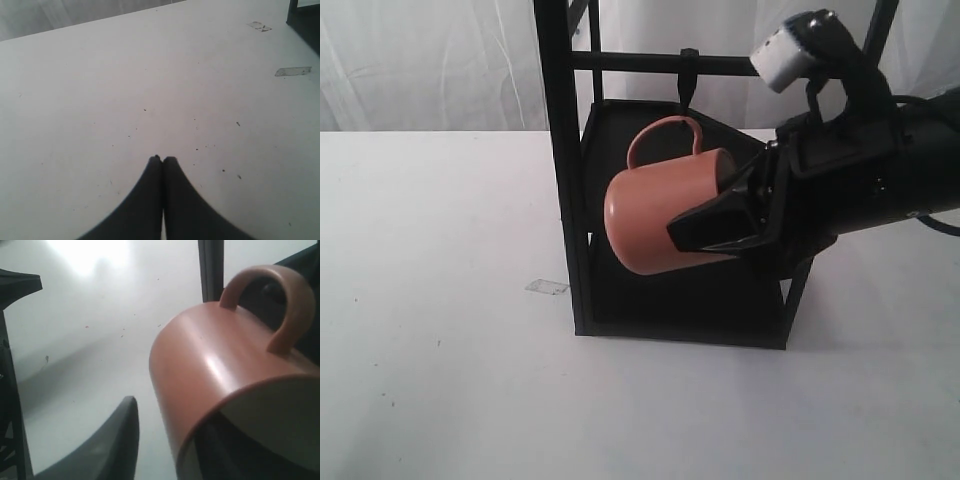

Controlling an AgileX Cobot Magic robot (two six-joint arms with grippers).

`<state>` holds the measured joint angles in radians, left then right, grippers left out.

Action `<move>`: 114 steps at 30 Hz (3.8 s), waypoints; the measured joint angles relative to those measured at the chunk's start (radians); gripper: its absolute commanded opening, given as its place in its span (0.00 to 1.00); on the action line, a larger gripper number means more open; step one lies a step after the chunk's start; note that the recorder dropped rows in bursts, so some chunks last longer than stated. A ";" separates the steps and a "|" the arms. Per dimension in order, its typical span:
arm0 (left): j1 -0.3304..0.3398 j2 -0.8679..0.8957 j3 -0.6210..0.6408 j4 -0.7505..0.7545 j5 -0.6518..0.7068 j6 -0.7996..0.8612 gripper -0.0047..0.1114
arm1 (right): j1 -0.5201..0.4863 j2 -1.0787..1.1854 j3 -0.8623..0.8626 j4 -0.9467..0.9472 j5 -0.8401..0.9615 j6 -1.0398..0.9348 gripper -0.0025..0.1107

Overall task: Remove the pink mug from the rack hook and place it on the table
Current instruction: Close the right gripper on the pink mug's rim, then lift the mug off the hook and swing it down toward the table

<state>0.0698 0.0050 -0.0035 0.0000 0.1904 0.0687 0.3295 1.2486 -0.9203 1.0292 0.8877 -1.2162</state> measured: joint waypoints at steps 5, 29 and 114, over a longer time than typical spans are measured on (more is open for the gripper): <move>0.000 0.000 0.000 0.000 0.000 0.000 0.04 | 0.000 0.000 0.000 0.002 -0.004 -0.002 0.17; 0.000 0.000 0.000 0.000 0.000 0.000 0.04 | 0.000 -0.004 0.000 -0.035 -0.004 -0.009 0.02; 0.000 0.000 0.000 0.000 0.000 0.000 0.04 | 0.670 0.417 -0.525 -0.854 0.293 1.209 0.02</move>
<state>0.0698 0.0050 -0.0035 0.0000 0.1904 0.0687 0.9999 1.6651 -1.4450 0.1750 1.1808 -0.0073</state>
